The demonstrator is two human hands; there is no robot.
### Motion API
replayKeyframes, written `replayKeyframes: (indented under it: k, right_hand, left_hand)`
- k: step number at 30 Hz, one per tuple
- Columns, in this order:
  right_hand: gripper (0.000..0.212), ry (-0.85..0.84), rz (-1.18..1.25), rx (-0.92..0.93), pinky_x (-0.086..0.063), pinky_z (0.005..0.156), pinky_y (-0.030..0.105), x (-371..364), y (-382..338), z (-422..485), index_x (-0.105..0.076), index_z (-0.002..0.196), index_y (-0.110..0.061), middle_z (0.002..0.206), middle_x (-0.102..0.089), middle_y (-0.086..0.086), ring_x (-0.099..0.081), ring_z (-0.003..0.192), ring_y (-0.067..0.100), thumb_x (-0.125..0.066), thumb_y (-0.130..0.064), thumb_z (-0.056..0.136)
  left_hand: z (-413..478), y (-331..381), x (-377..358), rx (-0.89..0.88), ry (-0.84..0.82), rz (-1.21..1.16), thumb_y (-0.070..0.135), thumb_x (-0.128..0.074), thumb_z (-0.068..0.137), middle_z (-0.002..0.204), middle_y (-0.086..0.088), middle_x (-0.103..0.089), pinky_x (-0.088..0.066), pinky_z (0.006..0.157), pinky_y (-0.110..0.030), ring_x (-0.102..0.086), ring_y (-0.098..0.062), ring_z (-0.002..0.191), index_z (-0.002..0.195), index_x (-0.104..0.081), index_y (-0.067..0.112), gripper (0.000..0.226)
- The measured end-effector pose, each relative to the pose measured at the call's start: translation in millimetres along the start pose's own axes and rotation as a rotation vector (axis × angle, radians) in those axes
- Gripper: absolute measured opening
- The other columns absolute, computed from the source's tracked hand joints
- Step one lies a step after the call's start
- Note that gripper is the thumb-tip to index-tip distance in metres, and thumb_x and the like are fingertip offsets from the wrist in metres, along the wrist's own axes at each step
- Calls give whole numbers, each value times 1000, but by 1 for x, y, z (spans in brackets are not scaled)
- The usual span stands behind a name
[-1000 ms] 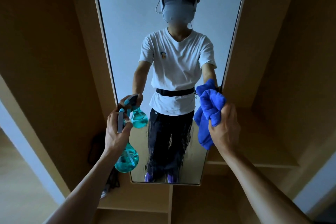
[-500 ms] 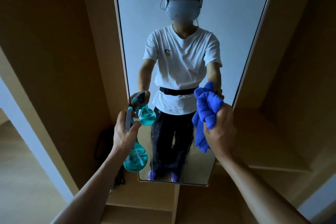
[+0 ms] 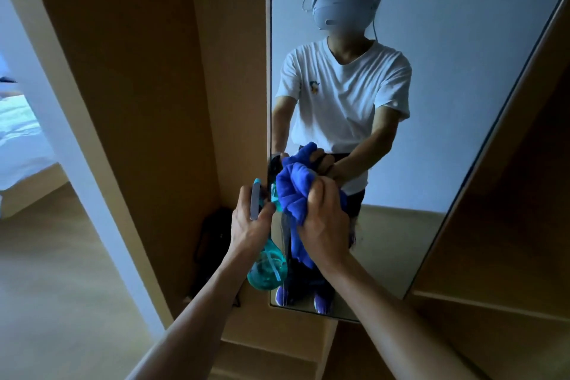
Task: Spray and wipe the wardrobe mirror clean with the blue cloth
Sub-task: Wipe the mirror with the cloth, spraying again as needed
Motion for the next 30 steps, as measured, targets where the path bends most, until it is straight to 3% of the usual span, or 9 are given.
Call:
replayKeyframes:
  k: [4, 6, 8, 11, 14, 16, 19, 27, 30]
  right_hand:
    - [52, -63, 98, -57, -56, 59, 29, -20, -28, 7, -42, 126, -10, 114, -56, 9, -65, 93, 27, -67, -26, 83]
    - [46, -79, 154, -86, -58, 63, 31, -25, -31, 8, -40, 124, -11, 114, -56, 9, -66, 94, 27, -59, -29, 86]
    - [49, -88, 163, -81, -59, 66, 31, -27, -29, 7, -39, 124, -12, 116, -56, 8, -66, 96, 26, -66, -26, 86]
    - [55, -98, 162, -39, -56, 58, 29, -24, -25, 8, -38, 125, -13, 116, -55, 6, -64, 95, 24, -73, -22, 83]
    - [54, -66, 132, 10, -52, 55, 26, -12, -19, 10, -40, 125, -13, 114, -56, 6, -63, 93, 23, -73, -16, 82]
    - [52, -24, 118, -1, -53, 56, 26, -1, -5, 9, -41, 123, -13, 111, -57, 6, -64, 91, 24, -72, -12, 82]
    - [47, 7, 127, -38, -55, 62, 30, 19, 25, 6, -41, 121, -14, 111, -58, 7, -65, 92, 28, -70, -11, 84]
    - [47, 51, 59, -132, -53, 59, 31, 72, 109, -11, -39, 121, -11, 113, -57, 14, -66, 93, 34, -69, -6, 85]
    - [43, 59, 46, -180, -48, 59, 26, 87, 134, -15, -41, 119, -10, 110, -58, 12, -65, 90, 31, -68, -6, 85]
  left_hand:
    - [5, -5, 2, 20, -8, -36, 39, -53, 71, 95, -17, -63, -53, 74, -63, -61, -37, 84, 100, -54, 19, 35]
    - [9, -11, 3, 32, -23, -58, 39, -52, 70, 97, -15, -64, -54, 76, -64, -64, -34, 88, 101, -55, 21, 36]
    - [11, -13, 3, 38, -34, -53, 40, -53, 71, 99, -13, -65, -55, 78, -64, -65, -32, 93, 103, -55, 21, 36]
    - [8, -11, 0, 32, -19, -40, 32, -53, 76, 96, -20, -61, -53, 71, -64, -60, -33, 81, 99, -50, 15, 29]
    - [2, -5, -6, -5, 6, 1, 32, -54, 78, 91, -18, -60, -51, 66, -54, -55, -32, 74, 100, -47, 13, 30]
    - [-2, -2, -10, -27, 39, 26, 33, -55, 79, 85, -14, -58, -43, 57, -43, -51, -23, 68, 100, -45, 10, 33]
    - [-3, -2, -17, -34, 89, 64, 24, -60, 91, 83, -4, -52, -38, 58, -35, -48, -14, 69, 107, -44, 9, 27]
    - [-9, -4, -27, -39, 185, 99, 15, -58, 96, 82, 2, -47, -40, 65, -42, -44, -11, 71, 114, -46, 9, 22]
    - [-11, -3, -28, -47, 203, 113, 14, -58, 96, 80, 1, -46, -40, 63, -42, -43, -11, 69, 115, -46, 7, 23]
Point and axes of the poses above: each hand's wrist, its own z-axis towards the middle knuckle, its own x-axis out of the back of the hand, y = z × x, the point moved 5 cm from there along z, towards the middle knuckle
